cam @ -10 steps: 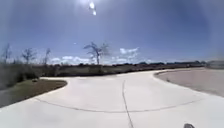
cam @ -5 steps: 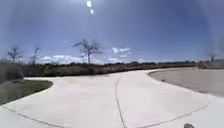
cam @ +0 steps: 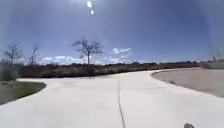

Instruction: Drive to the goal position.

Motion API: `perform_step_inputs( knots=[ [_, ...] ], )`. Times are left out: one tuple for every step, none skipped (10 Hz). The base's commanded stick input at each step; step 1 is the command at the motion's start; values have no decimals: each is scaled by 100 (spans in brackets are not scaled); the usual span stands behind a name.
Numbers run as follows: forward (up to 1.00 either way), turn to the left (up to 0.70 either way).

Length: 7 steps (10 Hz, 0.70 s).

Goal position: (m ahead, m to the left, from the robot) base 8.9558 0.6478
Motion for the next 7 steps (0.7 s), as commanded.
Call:
perform_step_inputs(
  knots=[
    [100,0],
    [100,0],
    [100,0],
    [100,0],
    [100,0],
    [100,0],
    [100,-18]
  ],
)
